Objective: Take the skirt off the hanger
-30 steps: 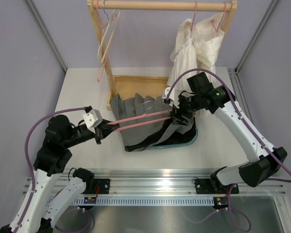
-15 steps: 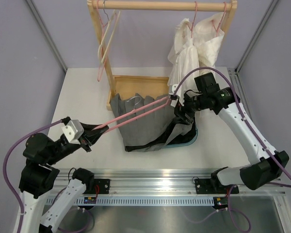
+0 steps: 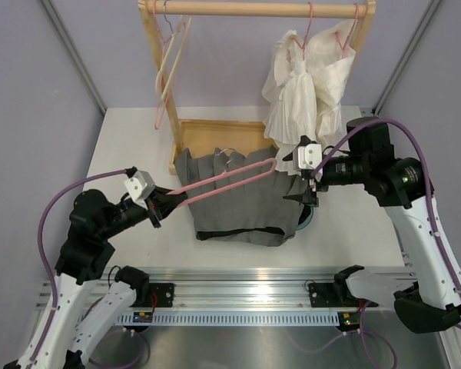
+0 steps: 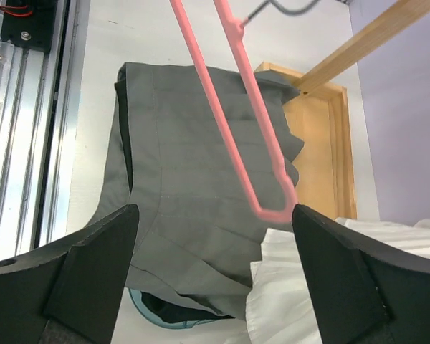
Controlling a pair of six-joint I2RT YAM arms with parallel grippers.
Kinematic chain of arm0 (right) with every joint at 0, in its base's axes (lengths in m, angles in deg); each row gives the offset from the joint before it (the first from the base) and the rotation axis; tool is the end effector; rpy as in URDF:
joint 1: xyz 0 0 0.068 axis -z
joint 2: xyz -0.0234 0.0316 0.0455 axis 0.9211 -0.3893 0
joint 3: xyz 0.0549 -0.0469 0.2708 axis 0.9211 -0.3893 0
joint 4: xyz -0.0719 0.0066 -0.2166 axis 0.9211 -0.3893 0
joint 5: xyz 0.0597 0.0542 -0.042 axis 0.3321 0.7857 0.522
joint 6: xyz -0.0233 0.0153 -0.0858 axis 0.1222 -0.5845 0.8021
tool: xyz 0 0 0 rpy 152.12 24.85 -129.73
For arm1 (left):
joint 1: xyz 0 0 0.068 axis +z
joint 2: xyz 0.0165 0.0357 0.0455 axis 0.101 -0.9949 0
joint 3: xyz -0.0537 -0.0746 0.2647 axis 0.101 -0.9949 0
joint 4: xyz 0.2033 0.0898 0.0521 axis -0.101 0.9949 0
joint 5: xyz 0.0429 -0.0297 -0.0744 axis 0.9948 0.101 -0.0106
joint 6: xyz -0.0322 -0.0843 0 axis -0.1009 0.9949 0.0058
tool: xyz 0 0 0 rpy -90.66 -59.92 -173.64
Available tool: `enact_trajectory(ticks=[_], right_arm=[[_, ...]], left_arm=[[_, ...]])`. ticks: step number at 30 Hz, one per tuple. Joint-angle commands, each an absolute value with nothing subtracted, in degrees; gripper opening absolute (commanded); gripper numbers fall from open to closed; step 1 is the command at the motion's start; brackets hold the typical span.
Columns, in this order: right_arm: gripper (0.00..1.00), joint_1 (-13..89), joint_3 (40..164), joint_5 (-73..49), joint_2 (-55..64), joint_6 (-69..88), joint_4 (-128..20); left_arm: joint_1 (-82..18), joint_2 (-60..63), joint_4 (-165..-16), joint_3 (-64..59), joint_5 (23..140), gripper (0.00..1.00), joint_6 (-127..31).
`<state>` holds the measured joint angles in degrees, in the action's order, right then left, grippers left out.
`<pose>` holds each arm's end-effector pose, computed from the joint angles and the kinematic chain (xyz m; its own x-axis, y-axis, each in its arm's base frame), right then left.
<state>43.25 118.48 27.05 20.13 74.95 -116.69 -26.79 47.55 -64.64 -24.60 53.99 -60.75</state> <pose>0.1313 0.1223 0.4313 0.4113 -0.4564 -0.7890 -0.8879 -0.0050 -0.4600 0.0738 -0.0787 0.3701 -0.0283 0.0327 -0.9991 0.8357 0.5491 -0.0057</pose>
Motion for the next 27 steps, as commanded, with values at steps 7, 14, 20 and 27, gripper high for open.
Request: enact_trajectory(ticks=[7, 14, 20, 27], right_arm=[[0.94, 43.4, 119.8, 29.4, 15.1, 84.9, -119.9], [0.89, 43.4, 120.2, 28.6, 11.4, 84.9, -120.1], [0.78, 45.5, 122.8, 29.4, 9.6, 87.7, -125.5], [0.66, 48.3, 124.8, 31.8, 7.4, 95.7, -136.6]], left_arm=[[-26.6, 45.2, -77.3, -25.1, 40.9, 0.0, -61.3], [-26.5, 45.9, -75.7, -24.9, 39.0, 0.0, -63.0], [-26.5, 45.9, -75.0, -23.9, 39.0, 0.0, -63.9], [-25.7, 45.7, -78.3, -23.8, 37.1, 0.0, -61.8]])
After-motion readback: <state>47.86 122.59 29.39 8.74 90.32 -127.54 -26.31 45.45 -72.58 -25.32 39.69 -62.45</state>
